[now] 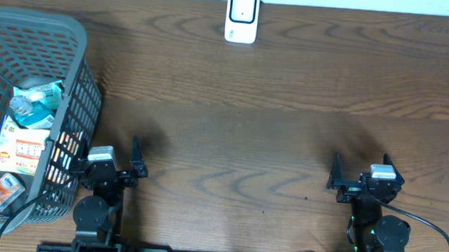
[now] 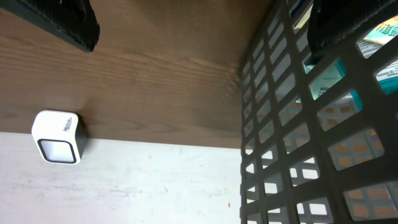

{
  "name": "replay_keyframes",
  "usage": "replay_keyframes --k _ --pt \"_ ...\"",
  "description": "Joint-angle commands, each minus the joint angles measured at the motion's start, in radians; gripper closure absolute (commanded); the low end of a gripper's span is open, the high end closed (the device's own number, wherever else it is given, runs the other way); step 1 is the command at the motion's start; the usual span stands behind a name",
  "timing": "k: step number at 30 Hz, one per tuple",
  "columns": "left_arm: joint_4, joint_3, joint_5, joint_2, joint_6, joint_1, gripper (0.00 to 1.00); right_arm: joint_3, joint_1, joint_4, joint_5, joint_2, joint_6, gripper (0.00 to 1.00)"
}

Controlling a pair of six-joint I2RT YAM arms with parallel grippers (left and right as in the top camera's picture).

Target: Scan the item barcode

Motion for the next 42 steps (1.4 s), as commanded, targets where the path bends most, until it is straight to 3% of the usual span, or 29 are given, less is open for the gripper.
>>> replay_keyframes --k 1,28,32,42 --pt "-0.014 -0.034 0.002 -0.006 -0.005 0.005 0.02 -0.008 0.007 0.001 -0.005 -0.005 -0.009 0.01" --pt "0.004 -0.034 -0.009 -0.006 0.003 0.005 0.02 -0.008 0.007 0.0 -0.005 -0.005 -0.009 0.01" --pt "0.007 -0.034 0.137 -0.006 -0.124 0.005 0.02 -0.008 0.007 0.001 -0.005 -0.005 -0.009 0.01" --pt "0.039 -0.032 0.324 -0.006 -0.214 0.004 0.02 -0.008 0.007 0.0 -0.005 -0.005 -0.009 0.01"
